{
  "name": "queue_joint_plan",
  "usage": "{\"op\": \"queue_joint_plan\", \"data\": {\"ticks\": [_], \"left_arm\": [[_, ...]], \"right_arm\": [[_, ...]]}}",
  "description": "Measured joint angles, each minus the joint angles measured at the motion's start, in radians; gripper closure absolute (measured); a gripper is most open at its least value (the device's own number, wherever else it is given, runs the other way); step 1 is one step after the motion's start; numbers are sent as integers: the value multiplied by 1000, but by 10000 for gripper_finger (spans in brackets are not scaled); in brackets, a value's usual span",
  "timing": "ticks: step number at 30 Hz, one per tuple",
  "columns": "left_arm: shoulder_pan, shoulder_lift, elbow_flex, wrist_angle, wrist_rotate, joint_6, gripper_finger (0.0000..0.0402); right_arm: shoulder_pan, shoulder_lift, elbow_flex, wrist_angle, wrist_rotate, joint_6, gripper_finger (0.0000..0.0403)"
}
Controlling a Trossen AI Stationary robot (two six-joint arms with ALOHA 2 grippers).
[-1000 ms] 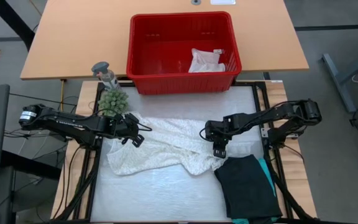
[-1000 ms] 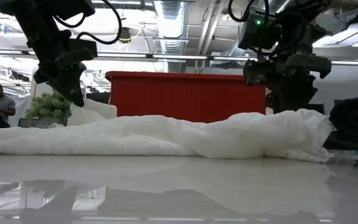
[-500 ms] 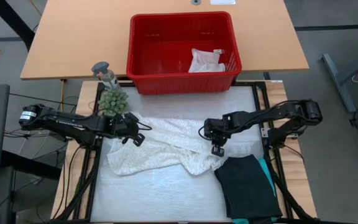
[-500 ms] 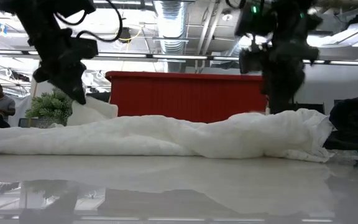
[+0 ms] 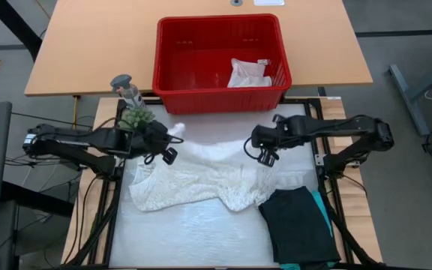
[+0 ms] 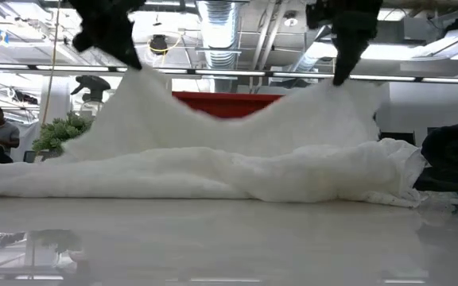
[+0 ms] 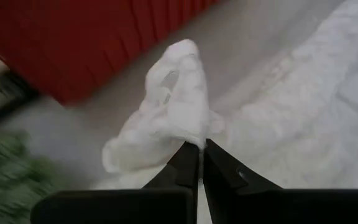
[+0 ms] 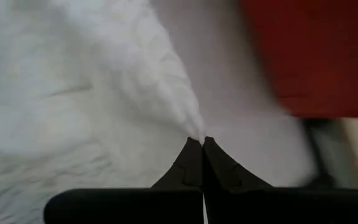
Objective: Fold Laundry from Bin
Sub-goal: Fold the white t-shirt
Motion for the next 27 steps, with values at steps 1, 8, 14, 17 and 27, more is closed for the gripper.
{"op": "queue_joint_plan", "data": {"ticks": [1,8,14,17,27], "left_arm": [[0,0,30,-16,-23,18,401],[0,-1,187,-80,-143,128,401],[0,0,289,-108,-187,214,401],[0,0,339,-116,-200,274,401],[0,0,577,-122,-266,517,401]], "right_arm": [[1,0,25,-32,45,22,387],[0,0,247,-249,295,202,387],[0,0,443,-315,412,217,388],[9,0,526,-313,451,193,388],[181,1,782,-221,776,24,388]]}}
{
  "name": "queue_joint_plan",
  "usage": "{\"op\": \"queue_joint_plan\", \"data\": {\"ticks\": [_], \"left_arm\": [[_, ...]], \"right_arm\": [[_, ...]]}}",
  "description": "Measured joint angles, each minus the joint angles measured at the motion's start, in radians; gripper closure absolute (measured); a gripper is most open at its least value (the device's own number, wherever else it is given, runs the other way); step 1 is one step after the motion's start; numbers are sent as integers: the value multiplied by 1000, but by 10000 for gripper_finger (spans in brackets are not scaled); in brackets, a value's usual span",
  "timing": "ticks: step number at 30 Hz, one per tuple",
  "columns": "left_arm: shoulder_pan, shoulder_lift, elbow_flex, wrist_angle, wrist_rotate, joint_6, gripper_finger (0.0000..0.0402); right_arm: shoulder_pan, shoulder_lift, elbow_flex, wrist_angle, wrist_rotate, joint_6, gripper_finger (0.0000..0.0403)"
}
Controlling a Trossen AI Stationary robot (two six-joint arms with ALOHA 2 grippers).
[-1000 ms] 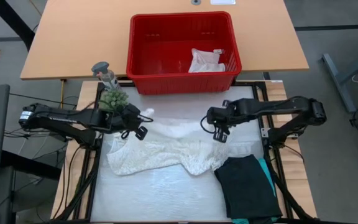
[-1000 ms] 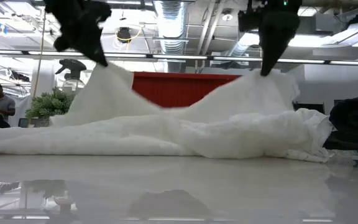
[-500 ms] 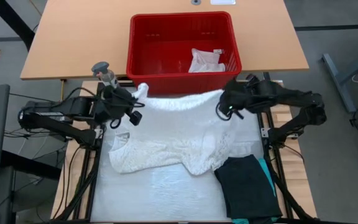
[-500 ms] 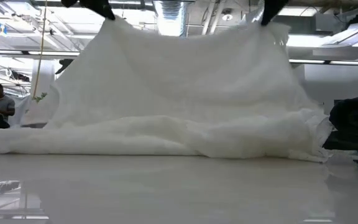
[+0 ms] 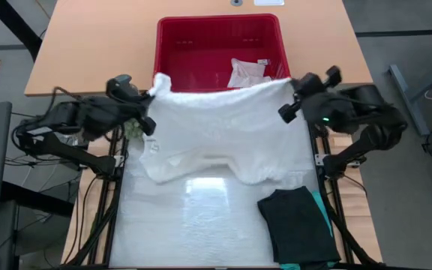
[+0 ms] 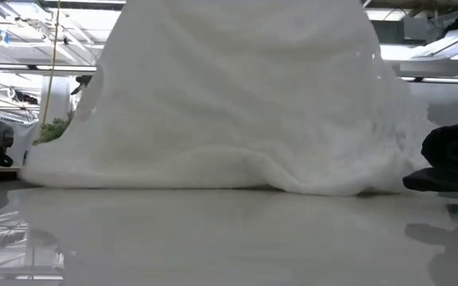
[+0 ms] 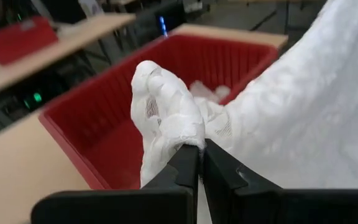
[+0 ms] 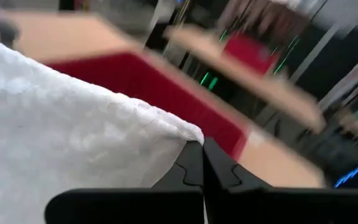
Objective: Fold Laundry from Bin
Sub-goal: Fold the white t-shirt
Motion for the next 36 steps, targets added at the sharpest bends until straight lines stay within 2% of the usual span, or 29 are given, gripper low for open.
{"op": "queue_joint_plan", "data": {"ticks": [2,7,11,14,17,21,25,28,30,32,36], "left_arm": [[0,0,46,0,-9,55,401],[0,0,146,1,-5,187,401],[0,0,196,-1,5,171,401],[0,0,227,-24,94,146,401],[0,-1,257,-47,237,70,401],[-6,-1,265,-95,454,-89,401],[-82,10,265,-145,616,-256,401],[-177,31,264,-59,773,-314,401],[-249,47,264,63,861,-348,401],[-322,58,264,198,895,-384,401],[-425,67,265,416,882,-463,401]], "right_arm": [[51,0,23,78,112,-111,388],[123,1,61,342,208,-420,388],[189,4,61,540,313,-657,388],[242,14,58,641,381,-765,388],[294,16,58,685,385,-763,388],[370,33,58,686,389,-650,388],[466,75,58,676,387,-537,388],[537,115,57,744,386,-516,388],[580,145,57,871,386,-573,388],[618,183,57,1059,385,-698,388],[649,254,57,1482,382,-1087,388]]}}
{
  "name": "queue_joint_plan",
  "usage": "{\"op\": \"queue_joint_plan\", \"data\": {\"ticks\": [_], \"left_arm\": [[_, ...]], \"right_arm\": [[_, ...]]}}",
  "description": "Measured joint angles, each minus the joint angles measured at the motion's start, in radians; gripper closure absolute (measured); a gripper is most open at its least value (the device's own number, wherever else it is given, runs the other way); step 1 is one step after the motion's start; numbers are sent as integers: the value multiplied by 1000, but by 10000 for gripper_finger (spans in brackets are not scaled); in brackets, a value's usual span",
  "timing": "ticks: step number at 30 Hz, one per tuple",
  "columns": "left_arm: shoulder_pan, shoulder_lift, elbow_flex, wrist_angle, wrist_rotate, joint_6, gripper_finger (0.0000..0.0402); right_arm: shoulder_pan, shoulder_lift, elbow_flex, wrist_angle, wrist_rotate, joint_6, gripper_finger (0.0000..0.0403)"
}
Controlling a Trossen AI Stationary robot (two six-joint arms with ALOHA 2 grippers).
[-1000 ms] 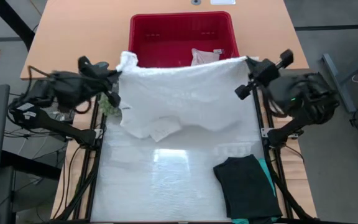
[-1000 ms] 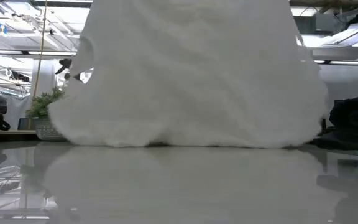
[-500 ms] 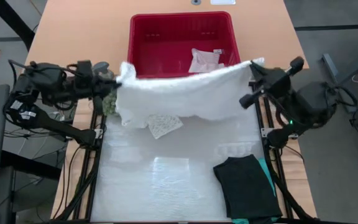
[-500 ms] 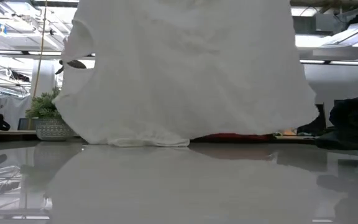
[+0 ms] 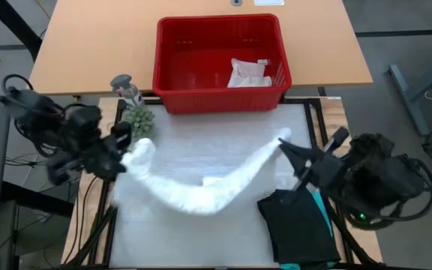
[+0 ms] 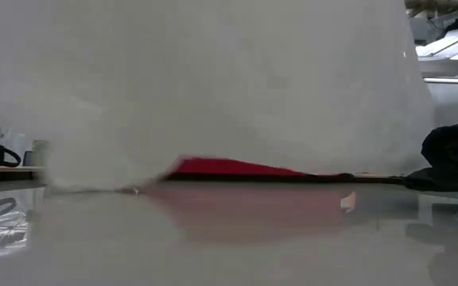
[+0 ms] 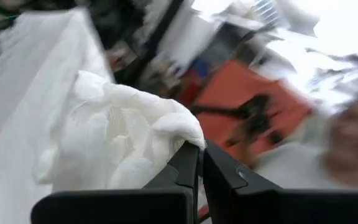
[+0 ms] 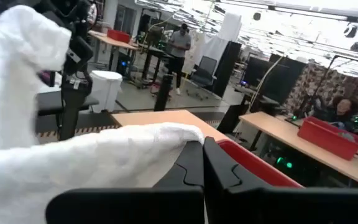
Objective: Fold Laundry from Bin
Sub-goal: Fold the white t-shirt
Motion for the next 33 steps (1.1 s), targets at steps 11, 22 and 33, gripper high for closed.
{"op": "queue_joint_plan", "data": {"ticks": [11,22,33], "left_arm": [[7,-109,0,-588,-683,26,401],[94,-157,-137,-997,-939,-213,401],[98,-104,-235,-897,-718,-218,401]], "right_arm": [[-194,10,0,-105,-2,-30,388],[-493,19,0,-1176,-25,965,388],[-413,15,0,-1206,-7,1029,388]]}}
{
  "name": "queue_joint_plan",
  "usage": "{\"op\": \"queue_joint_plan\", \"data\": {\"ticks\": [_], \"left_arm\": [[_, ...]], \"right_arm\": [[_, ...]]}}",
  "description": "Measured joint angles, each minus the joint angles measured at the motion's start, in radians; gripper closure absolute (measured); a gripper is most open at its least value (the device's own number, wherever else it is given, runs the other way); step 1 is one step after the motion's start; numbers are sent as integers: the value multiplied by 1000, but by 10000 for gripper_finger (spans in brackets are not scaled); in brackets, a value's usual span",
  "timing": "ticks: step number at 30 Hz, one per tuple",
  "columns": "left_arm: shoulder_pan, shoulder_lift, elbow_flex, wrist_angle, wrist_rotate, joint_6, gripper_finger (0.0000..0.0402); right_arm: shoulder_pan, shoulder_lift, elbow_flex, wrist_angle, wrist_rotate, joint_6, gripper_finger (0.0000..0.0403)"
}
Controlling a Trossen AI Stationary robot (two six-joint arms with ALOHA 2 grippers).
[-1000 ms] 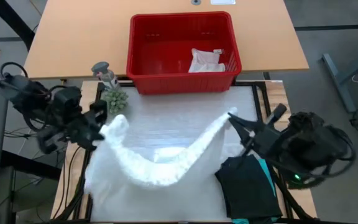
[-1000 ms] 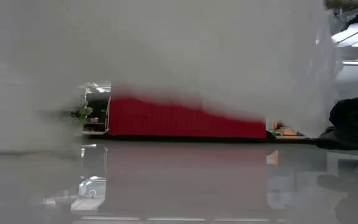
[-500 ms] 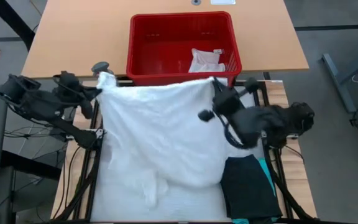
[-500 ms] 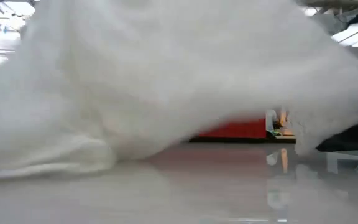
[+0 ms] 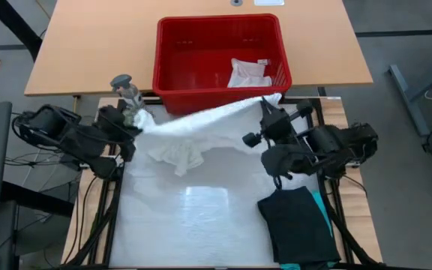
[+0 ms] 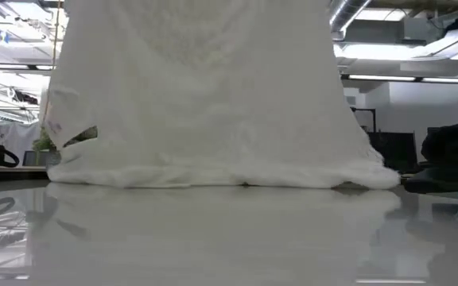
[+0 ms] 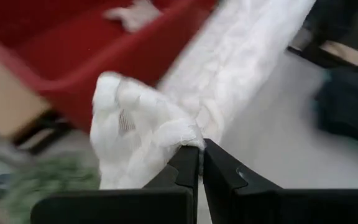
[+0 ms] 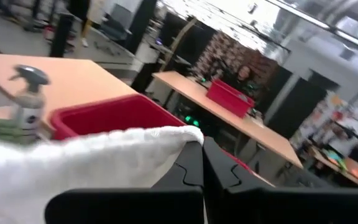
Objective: Fold Laundry from Bin
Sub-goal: Fold the white t-shirt
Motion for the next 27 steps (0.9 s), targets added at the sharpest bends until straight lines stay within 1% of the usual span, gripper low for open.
{"op": "queue_joint_plan", "data": {"ticks": [4,8,10,14,18,20,21,23,25,27], "left_arm": [[0,16,11,131,92,45,401],[-11,42,92,274,195,100,401],[-36,57,143,350,225,141,401],[-107,75,246,471,235,214,401],[-177,97,347,526,222,224,401],[-199,105,395,518,199,223,401],[-206,107,419,500,181,221,401],[-210,105,458,412,135,192,401],[-209,98,490,257,60,122,401],[-207,96,509,51,-29,13,401]], "right_arm": [[74,0,0,213,5,-228,388],[156,0,0,511,5,-548,388],[196,0,0,676,6,-700,388],[276,0,0,939,9,-935,388],[342,0,0,1129,9,-1085,388],[357,0,0,1186,8,-1142,388],[358,-4,1,1186,8,-1154,388],[348,-18,1,1165,8,-1155,388],[315,-35,1,1137,8,-1145,388],[267,-56,2,1061,8,-1108,388]]}}
